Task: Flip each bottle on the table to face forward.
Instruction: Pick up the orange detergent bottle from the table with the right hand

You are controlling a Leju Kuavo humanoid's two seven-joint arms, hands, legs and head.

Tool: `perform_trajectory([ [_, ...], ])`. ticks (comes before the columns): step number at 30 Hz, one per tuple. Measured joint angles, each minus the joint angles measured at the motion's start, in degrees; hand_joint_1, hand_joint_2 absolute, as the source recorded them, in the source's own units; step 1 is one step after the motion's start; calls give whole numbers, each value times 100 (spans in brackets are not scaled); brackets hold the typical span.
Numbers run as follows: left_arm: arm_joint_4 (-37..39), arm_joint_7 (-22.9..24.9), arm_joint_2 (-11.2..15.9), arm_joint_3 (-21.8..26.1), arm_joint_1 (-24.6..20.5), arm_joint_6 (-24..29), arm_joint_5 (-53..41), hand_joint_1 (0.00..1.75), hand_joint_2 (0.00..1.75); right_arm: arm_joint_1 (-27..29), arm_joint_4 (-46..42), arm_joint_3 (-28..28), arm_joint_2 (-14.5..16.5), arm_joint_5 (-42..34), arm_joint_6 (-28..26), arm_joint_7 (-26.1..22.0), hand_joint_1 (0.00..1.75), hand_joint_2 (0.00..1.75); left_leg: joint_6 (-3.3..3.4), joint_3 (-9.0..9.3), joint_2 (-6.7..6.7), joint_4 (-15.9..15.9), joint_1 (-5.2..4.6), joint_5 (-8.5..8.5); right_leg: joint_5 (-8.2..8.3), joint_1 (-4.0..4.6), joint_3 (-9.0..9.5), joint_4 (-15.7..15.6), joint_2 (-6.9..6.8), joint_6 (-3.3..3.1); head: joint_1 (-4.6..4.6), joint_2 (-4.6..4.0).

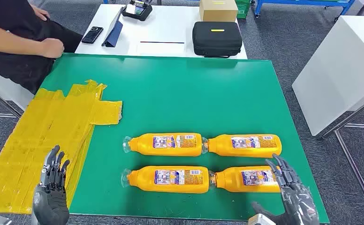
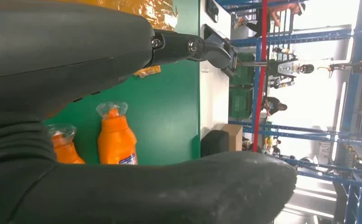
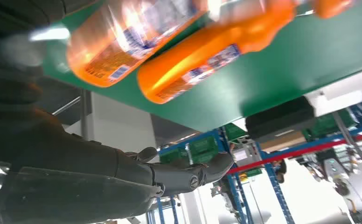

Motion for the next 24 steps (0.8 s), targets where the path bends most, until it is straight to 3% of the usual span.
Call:
perform_trajectory([
  [6, 9, -1, 67, -34, -25, 40, 20, 0, 0, -90, 258, -393, 39, -432, 33, -301, 0, 175, 1, 0, 0, 0, -5, -1, 0, -5, 3, 0, 0, 1, -1, 0],
  [12, 100, -9, 85, -9, -147, 65, 47, 0, 0, -268, 433, -420, -44, -697, 18, -330, 0, 175, 3, 1, 1, 0, -8, 0, 1, -7, 5, 0, 1, 2, 0, 0],
  [20, 47, -70, 44, 336, -149, -30, 238, 0, 0, -544, 574, 27, -384, -647, 406, 59, 0, 175, 4, 2, 1, 0, -8, 1, 1, -8, 9, 0, 2, 3, 0, 0],
  [24, 40, -235, 49, 449, -113, -32, 427, 0, 0, -671, 731, 392, -807, -902, 446, 230, 0, 175, 6, 2, 1, 0, -12, 1, -1, -14, 10, 0, 2, 7, 1, 0],
])
